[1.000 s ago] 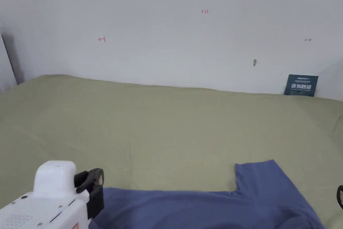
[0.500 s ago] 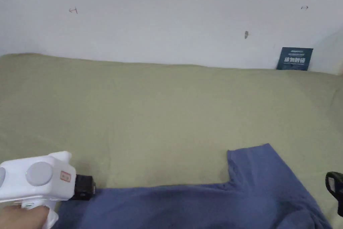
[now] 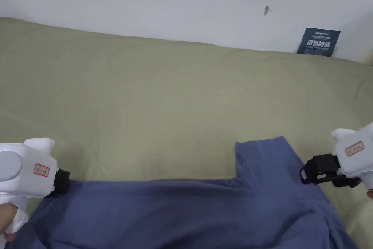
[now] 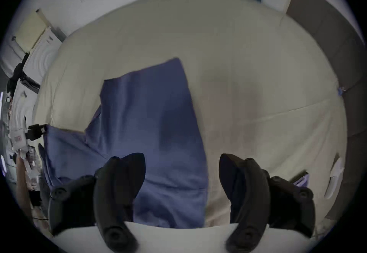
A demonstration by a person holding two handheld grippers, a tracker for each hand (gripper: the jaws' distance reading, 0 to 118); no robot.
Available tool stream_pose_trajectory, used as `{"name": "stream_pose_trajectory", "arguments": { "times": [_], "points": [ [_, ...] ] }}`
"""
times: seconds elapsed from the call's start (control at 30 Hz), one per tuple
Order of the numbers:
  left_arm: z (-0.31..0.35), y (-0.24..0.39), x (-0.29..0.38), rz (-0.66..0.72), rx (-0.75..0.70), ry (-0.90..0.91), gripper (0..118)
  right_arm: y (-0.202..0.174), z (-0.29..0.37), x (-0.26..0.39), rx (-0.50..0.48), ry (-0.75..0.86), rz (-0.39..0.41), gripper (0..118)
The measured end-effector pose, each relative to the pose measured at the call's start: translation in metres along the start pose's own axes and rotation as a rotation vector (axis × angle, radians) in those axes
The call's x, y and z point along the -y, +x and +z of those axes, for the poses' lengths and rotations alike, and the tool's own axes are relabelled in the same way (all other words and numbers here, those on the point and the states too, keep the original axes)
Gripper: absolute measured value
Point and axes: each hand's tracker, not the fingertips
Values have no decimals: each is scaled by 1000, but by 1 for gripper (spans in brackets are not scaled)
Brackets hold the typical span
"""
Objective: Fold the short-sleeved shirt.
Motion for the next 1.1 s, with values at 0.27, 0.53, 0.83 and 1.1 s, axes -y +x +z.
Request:
{"name": "stream_pose_trajectory", "arguments": {
  "times": [0.27, 0.53, 0.83, 1.1],
  "points": [
    [0, 7, 6, 9, 21, -16, 3, -39, -21, 7, 60, -59, 14, 0],
    [25, 3, 5, 21, 93, 50, 3, -36, 26, 16, 13, 97, 43, 0],
    [124, -12, 36, -94, 178, 227, 3, -39, 143, 98, -53, 298, 105, 0],
    [169, -31, 119, -104, 220, 250, 3, -34, 163, 217, -78, 315, 50, 0]
  ]
}}
